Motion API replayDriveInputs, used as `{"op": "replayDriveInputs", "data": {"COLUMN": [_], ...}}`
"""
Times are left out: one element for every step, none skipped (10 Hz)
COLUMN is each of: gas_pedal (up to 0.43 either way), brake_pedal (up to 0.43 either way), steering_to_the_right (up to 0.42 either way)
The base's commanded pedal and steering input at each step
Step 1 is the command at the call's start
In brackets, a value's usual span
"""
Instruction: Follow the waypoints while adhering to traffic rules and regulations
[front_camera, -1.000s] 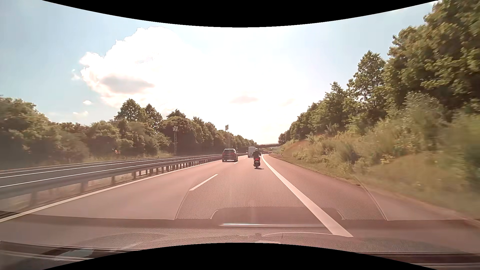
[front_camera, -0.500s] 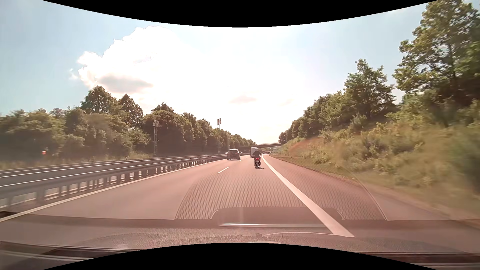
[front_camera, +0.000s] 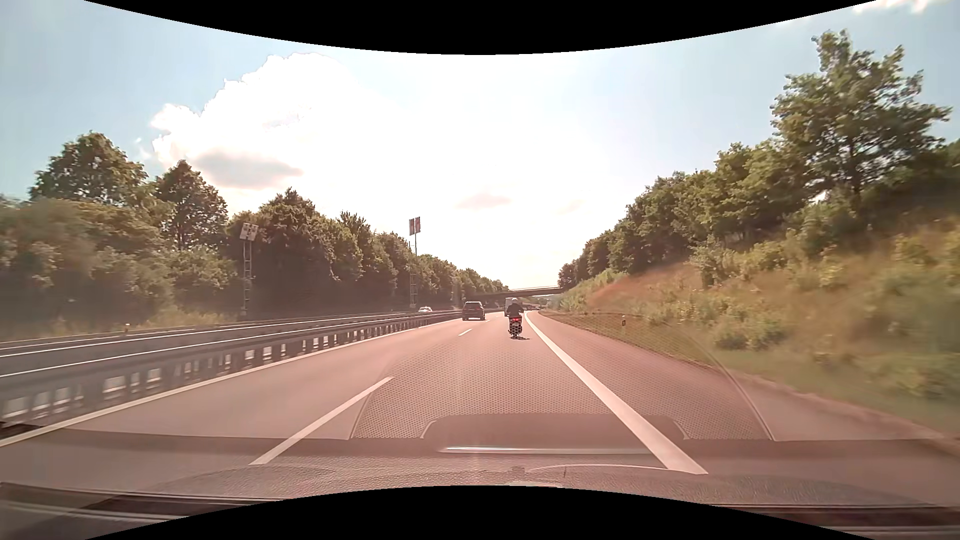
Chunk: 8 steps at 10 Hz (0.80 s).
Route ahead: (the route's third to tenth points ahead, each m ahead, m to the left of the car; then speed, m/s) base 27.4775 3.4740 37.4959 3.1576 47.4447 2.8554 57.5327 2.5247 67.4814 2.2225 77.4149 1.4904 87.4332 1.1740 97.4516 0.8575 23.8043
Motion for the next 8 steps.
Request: {"op": "replayDriveInputs", "data": {"gas_pedal": [0.299,0.299,0.299,0.299,0.299,0.299,0.299,0.299], "brake_pedal": [0.012,0.012,0.012,0.012,0.012,0.012,0.012,0.012], "steering_to_the_right": [0.001,0.002,0.001,0.001,0.002,0.002,0.001,0.001]}}
